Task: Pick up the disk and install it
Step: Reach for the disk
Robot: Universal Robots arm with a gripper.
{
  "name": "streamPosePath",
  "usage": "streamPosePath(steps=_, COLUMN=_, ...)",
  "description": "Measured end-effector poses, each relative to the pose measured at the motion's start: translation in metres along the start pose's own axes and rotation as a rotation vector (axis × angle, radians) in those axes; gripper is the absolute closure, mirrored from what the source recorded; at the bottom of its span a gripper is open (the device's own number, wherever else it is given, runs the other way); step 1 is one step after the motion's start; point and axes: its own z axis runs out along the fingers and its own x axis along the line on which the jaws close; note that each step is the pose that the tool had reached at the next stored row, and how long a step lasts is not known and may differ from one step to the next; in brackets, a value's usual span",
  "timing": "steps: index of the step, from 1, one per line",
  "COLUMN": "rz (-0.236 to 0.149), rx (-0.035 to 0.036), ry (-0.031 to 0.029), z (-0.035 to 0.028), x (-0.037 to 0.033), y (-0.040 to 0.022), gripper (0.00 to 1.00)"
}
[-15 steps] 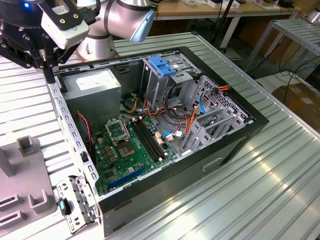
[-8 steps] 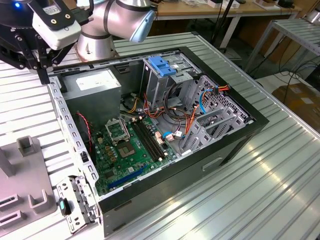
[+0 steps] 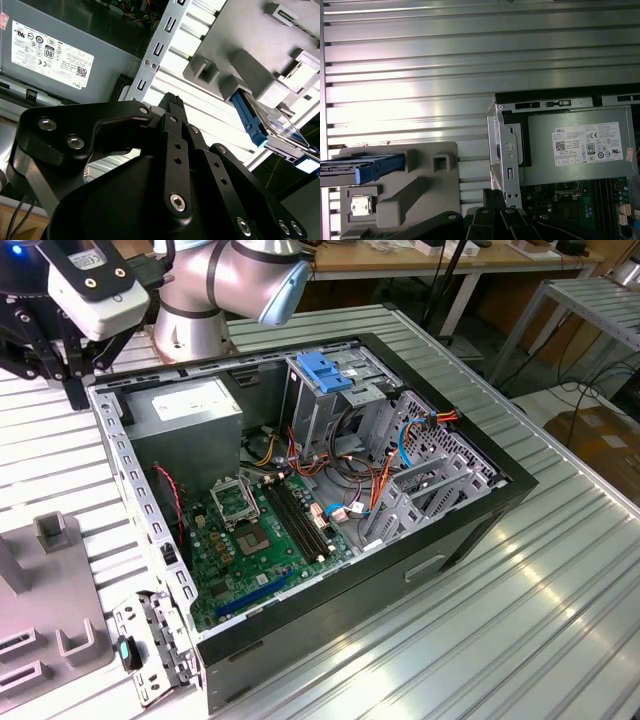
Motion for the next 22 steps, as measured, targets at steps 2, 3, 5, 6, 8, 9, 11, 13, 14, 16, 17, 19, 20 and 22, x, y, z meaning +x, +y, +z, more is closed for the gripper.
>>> streamPosePath(steps=2, rz=0.0, rx=0.0, ry=0.0001, z=-0.0001, x=0.0019, y=-0.0001, gripper=0.89)
streamPosePath(steps=3, rz=0.0, rx=0.0, ry=0.0001, z=-0.0001, x=0.0033, y=-0.0002, gripper=0.89)
streamPosePath(steps=5, rz=0.0, rx=0.0, ry=0.0001, z=-0.0002, x=0.0064, y=-0.0004, gripper=0.89)
streamPosePath(steps=6, rz=0.0, rx=0.0001, ry=0.0002, z=-0.0003, x=0.0074, y=-0.0005, gripper=0.89)
streamPosePath(steps=8, rz=0.0, rx=0.0, ry=0.0001, z=-0.0003, x=0.009, y=-0.0006, gripper=0.89)
streamPosePath(steps=9, rz=0.0, rx=0.0, ry=0.0001, z=-0.0003, x=0.0098, y=-0.0007, gripper=0.89)
streamPosePath(steps=11, rz=0.0, rx=0.0001, ry=0.0002, z=-0.0004, x=0.0127, y=-0.0008, gripper=0.89)
streamPosePath(steps=13, rz=0.0, rx=0.0, ry=0.0002, z=-0.0004, x=0.0145, y=-0.0009, gripper=0.89)
streamPosePath(steps=14, rz=0.0, rx=0.0, ry=0.0002, z=-0.0004, x=0.0152, y=-0.001, gripper=0.89)
streamPosePath(steps=16, rz=0.0, rx=0.0, ry=0.0003, z=-0.0005, x=0.0169, y=-0.0011, gripper=0.89)
streamPosePath(steps=17, rz=0.0, rx=0.0001, ry=0.0003, z=-0.0005, x=0.0176, y=-0.0011, gripper=0.89)
streamPosePath(steps=19, rz=0.0, rx=0.0, ry=0.0003, z=-0.0005, x=0.0193, y=-0.0013, gripper=0.89)
streamPosePath(steps=20, rz=0.0, rx=0.0, ry=0.0003, z=-0.0006, x=0.0202, y=-0.0013, gripper=0.89)
streamPosePath(steps=22, rz=0.0, rx=0.0001, ry=0.0004, z=-0.0006, x=0.0218, y=-0.0015, gripper=0.89)
